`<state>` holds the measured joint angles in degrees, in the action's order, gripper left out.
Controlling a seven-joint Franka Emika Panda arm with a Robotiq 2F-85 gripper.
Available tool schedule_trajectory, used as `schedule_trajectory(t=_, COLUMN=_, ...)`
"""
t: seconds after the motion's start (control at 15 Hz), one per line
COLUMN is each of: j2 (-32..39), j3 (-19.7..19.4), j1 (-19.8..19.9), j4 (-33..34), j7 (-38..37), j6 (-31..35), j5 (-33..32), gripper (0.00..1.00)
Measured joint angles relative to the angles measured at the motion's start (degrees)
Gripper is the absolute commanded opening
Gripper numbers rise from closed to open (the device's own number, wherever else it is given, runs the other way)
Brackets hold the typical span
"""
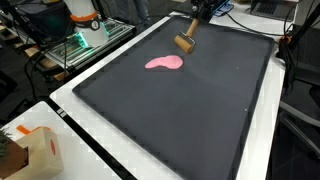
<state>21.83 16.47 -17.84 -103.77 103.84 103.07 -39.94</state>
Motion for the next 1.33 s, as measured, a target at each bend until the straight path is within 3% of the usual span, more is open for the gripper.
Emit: schedule_trajectory(t=1.33, j2=0.03, j3=-0.20, j1=1.45, j4=0.91, j7=0.81, j6=1.40, j5=0.33, gripper=0.24)
